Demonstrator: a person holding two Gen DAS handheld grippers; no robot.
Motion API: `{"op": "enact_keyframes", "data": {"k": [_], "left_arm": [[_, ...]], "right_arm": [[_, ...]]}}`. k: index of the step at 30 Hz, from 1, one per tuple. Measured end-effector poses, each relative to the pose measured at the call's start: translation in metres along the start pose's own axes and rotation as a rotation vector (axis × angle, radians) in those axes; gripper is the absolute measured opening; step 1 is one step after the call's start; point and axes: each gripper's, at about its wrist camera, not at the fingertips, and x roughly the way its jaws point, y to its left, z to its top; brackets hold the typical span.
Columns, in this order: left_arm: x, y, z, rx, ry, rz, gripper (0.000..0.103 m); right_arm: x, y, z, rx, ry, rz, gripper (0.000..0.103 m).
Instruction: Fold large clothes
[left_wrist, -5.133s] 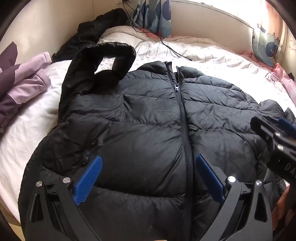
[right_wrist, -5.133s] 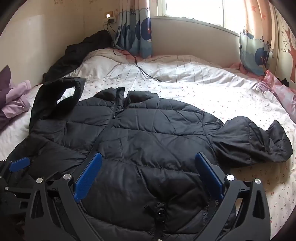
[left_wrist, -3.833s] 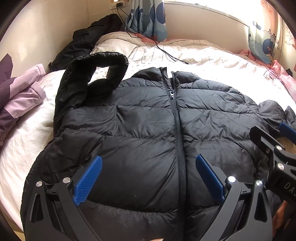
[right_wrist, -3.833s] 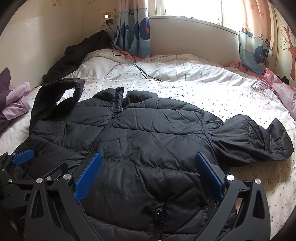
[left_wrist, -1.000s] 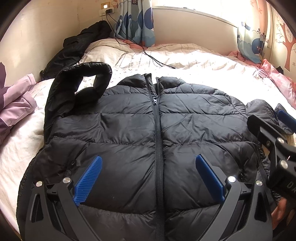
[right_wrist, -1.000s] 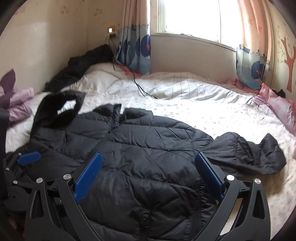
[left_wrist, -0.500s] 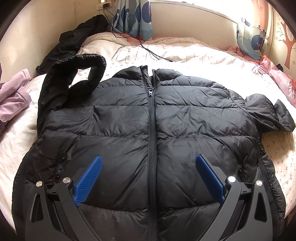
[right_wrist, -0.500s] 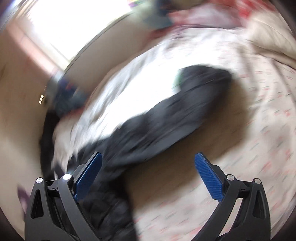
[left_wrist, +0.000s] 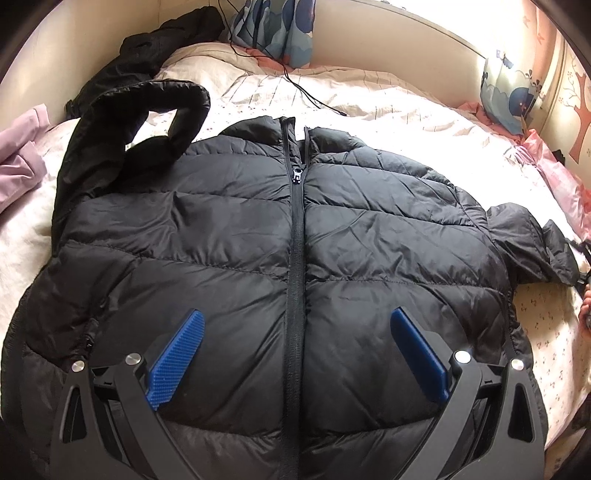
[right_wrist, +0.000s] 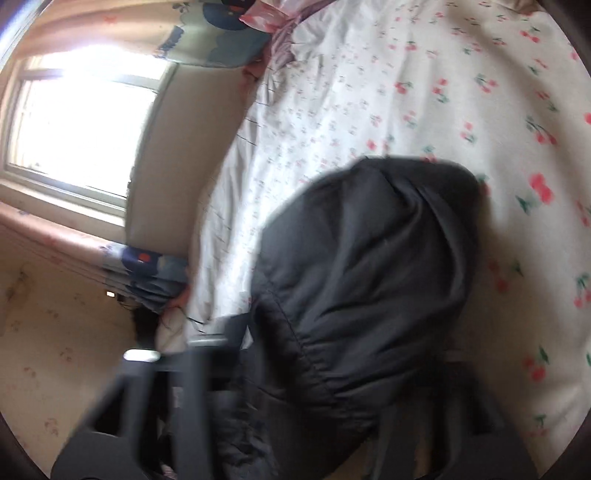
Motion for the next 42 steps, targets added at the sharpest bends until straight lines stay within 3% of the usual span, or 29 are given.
{"op": "enact_keyframes", "data": {"k": [3,5,7,9,11,15,16,17,18,23,28,31,37,42], "left_arm": [[0.000,-0.001,0.001,-0.010,-0.003,-0.014,0.097],[0.000,-0.003,0.002,-0.015,0.001,-0.026,0.097],[0.003,-0.006,0.001,-0.010,0.009,-0.031,0.097],[0.005,-0.009,0.000,0.004,0.018,-0.017,0.097],[0.005,-0.010,-0.001,0.008,0.017,-0.016,0.097],[0.000,-0.005,-0.001,0.003,0.007,-0.010,0.097],[0.000,-0.004,-0.001,0.000,0.008,-0.010,0.097],[0.000,-0.002,-0.001,-0.003,0.009,-0.009,0.097],[-0.001,0.000,-0.001,-0.008,0.008,-0.007,0.097],[-0.017,0.015,0.000,-0.035,-0.015,-0.010,0.097],[-0.034,0.038,0.002,-0.071,-0.040,0.010,0.097],[-0.044,0.060,0.004,-0.107,-0.050,0.025,0.097],[-0.069,0.113,0.006,-0.227,-0.087,0.023,0.097],[-0.091,0.151,0.007,-0.295,-0.132,0.048,0.097]], "right_arm": [[-0.050,0.049,0.000,-0.217,-0.166,0.105,0.007],[-0.069,0.054,-0.004,-0.258,-0.185,0.083,0.008],[-0.065,0.021,-0.001,-0.189,-0.111,0.021,0.019],[-0.060,-0.019,-0.001,-0.073,-0.080,-0.043,0.051],[-0.061,-0.058,-0.002,0.051,-0.079,-0.018,0.057],[-0.058,-0.072,0.005,0.097,-0.099,0.046,0.054],[-0.055,-0.066,0.007,0.089,-0.097,0.045,0.046],[-0.058,-0.058,0.011,0.056,-0.106,0.031,0.019],[-0.059,-0.048,0.013,0.028,-0.110,0.026,0.007],[-0.061,0.057,0.000,-0.194,-0.160,0.011,0.006],[-0.055,0.179,-0.037,-0.387,-0.165,0.097,0.005],[-0.034,0.261,-0.079,-0.490,-0.118,0.183,0.005],[0.029,0.372,-0.183,-0.655,0.009,0.294,0.005],[0.092,0.416,-0.284,-0.756,0.155,0.328,0.005]]}}
